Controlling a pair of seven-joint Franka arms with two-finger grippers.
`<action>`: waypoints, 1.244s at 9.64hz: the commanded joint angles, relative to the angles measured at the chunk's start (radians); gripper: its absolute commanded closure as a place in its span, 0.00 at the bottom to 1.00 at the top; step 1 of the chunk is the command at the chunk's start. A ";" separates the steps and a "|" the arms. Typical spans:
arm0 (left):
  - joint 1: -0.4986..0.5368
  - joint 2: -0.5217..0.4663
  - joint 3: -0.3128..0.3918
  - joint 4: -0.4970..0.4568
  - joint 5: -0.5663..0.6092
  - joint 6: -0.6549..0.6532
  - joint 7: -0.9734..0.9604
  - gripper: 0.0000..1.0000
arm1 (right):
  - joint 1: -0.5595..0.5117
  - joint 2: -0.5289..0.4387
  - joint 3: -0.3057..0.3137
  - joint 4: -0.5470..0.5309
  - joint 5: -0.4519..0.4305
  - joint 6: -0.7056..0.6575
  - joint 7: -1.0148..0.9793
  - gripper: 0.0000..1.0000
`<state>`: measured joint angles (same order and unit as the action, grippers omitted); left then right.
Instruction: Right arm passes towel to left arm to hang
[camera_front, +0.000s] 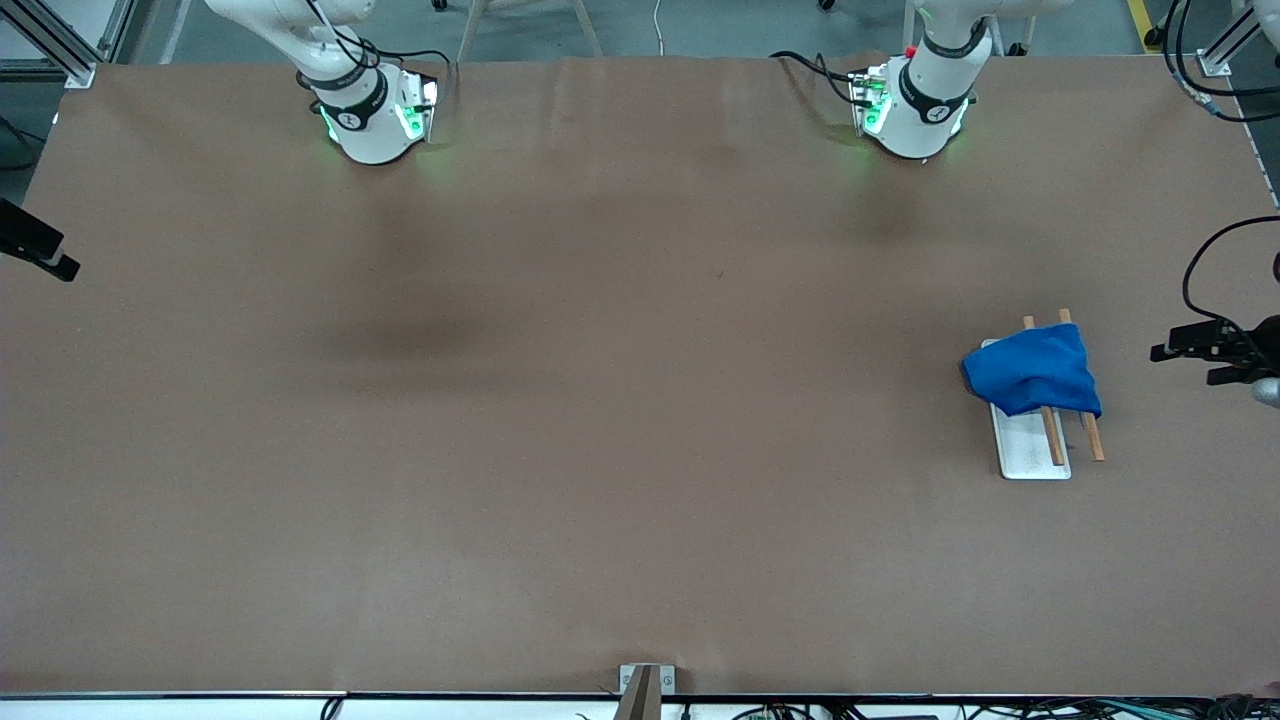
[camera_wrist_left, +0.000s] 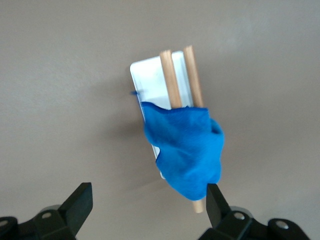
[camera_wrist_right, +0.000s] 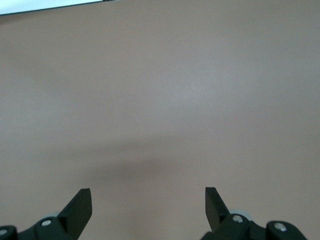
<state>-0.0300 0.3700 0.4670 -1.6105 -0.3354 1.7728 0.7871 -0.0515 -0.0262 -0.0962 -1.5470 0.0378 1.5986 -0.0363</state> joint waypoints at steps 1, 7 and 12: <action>-0.010 -0.084 -0.066 -0.046 0.039 0.031 -0.121 0.00 | -0.014 -0.012 0.012 -0.005 0.010 0.007 0.015 0.00; -0.010 -0.432 -0.384 -0.227 0.328 0.086 -0.586 0.00 | -0.017 -0.011 0.009 -0.008 0.011 0.003 0.016 0.00; -0.042 -0.366 -0.390 0.079 0.334 -0.180 -0.594 0.00 | -0.016 -0.009 0.009 -0.005 0.011 0.003 0.015 0.00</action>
<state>-0.0663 -0.0790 0.0751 -1.6452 -0.0240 1.6846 0.2025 -0.0551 -0.0257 -0.0969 -1.5472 0.0379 1.6015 -0.0321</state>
